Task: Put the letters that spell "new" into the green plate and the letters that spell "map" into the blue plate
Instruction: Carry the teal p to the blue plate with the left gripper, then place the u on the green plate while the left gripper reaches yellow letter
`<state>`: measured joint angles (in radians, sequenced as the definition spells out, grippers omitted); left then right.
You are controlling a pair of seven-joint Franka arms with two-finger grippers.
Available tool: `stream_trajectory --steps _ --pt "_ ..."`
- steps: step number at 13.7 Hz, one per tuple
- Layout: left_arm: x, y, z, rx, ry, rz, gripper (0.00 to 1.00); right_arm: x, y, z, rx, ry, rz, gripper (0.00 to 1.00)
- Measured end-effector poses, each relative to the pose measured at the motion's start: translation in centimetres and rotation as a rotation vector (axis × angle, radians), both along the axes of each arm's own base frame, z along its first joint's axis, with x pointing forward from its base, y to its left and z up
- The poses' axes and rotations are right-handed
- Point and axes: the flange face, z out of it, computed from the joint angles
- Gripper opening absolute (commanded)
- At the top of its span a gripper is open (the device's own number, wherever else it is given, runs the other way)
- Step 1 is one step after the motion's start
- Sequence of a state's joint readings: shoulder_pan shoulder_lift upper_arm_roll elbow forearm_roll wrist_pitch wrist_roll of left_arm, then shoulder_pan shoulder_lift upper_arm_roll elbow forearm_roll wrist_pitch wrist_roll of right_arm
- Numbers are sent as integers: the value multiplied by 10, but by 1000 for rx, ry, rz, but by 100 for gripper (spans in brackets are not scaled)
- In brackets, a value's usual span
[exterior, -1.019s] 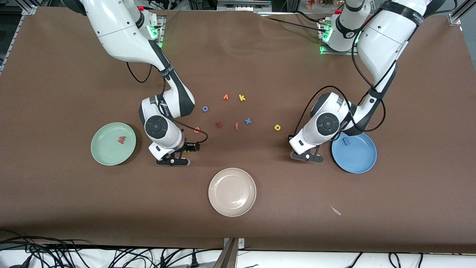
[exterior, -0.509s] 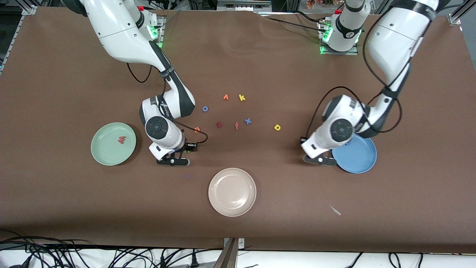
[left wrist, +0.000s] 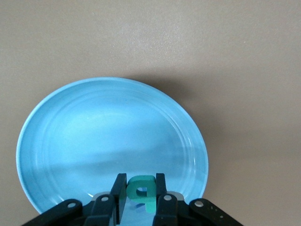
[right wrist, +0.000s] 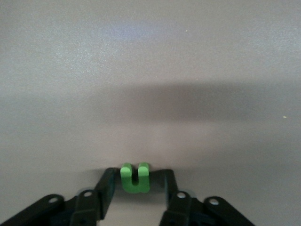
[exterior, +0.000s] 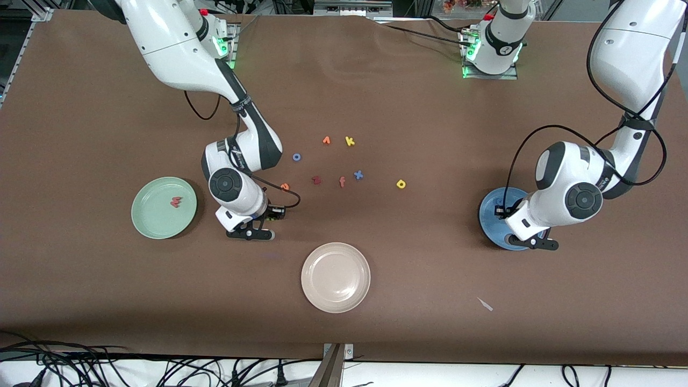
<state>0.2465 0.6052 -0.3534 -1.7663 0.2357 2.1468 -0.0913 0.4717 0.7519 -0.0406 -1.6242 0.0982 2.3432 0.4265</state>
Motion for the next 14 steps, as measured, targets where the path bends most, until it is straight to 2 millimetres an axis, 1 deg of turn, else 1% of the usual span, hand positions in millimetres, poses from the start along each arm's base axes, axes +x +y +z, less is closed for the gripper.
stream_trajectory --steps 1,2,4,6,8,10,12,14 --pt "-1 -1 -5 -3 8 -2 100 0 0 1 0 -1 0 27" --pt "-2 -2 -10 -7 14 -5 100 0 0 0 0 -1 0 21" --pt "-1 -8 -13 -14 15 -14 100 0 0 1 0 -1 -1 15" --pt "2 -21 -4 -26 1 -28 100 0 0 1 0 -1 -1 13" --pt "2 -46 12 -38 0 -35 100 1 0 1 1 -2 -1 11" --pt "-6 -84 31 -44 20 -17 100 3 4 5 6 -10 3 1" --pt "-19 -132 43 -46 34 31 100 8 8 15 9 -14 8 1" --pt "-38 -183 44 -26 44 85 100 13 3 29 -3 15 43 1"
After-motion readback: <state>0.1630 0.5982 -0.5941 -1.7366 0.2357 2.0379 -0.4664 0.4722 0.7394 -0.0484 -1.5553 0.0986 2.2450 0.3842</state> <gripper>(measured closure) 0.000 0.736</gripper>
